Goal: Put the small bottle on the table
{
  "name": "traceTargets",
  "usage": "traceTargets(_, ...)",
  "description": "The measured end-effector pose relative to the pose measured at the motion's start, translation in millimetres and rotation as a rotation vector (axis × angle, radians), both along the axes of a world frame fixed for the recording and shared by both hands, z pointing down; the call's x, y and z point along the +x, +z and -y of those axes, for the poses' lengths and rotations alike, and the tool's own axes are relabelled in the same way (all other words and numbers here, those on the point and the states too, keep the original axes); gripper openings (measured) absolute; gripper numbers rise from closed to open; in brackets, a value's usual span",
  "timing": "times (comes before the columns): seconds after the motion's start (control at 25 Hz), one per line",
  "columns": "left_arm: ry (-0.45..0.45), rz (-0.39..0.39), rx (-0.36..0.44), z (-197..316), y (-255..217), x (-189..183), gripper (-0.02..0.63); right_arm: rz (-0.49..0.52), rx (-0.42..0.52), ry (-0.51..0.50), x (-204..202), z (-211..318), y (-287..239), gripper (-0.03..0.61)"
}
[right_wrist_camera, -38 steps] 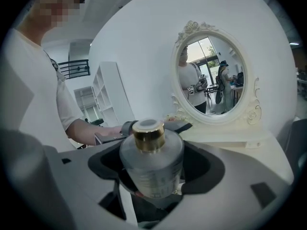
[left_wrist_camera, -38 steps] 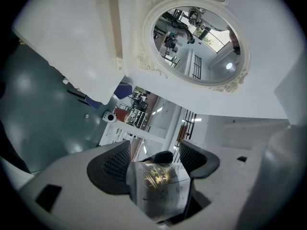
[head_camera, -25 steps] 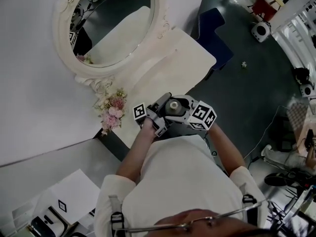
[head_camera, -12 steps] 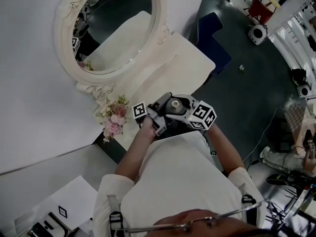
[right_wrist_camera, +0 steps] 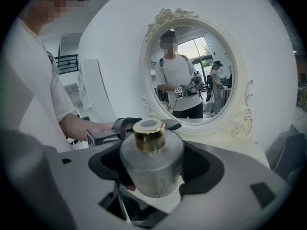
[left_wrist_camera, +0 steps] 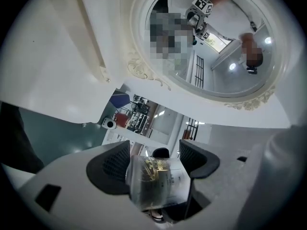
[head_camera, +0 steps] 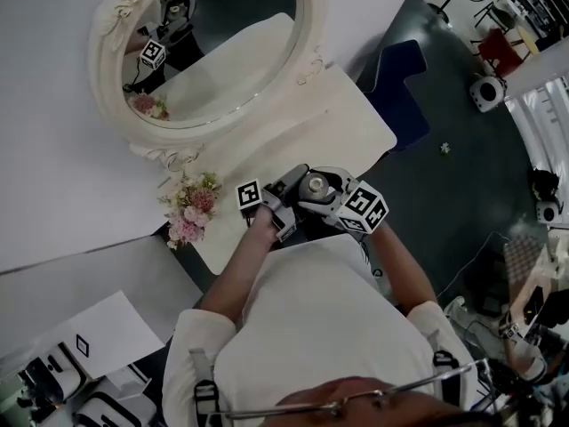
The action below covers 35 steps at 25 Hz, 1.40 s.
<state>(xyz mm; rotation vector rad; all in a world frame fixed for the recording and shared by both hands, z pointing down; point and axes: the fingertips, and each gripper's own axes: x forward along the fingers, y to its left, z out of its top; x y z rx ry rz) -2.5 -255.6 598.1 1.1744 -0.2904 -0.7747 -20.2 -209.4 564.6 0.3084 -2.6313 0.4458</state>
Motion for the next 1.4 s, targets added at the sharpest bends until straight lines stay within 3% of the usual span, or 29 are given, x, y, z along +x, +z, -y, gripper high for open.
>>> traceTargets(0.56,-0.222,0.049,-0.068,43,30,-2,0.314,0.004,-0.032,-0.134,30,84,30,0.351)
traceTargets(0.8,-0.342,0.077,-0.126,36,44,-20,0.314,-0.011,-0.042,-0.194,21,105,55,0.351)
traceTargets(1.4,-0.481,0.139,-0.288,22,108,-55,0.313,-0.098,-0.052,-0.227,-14,143,176,0.351)
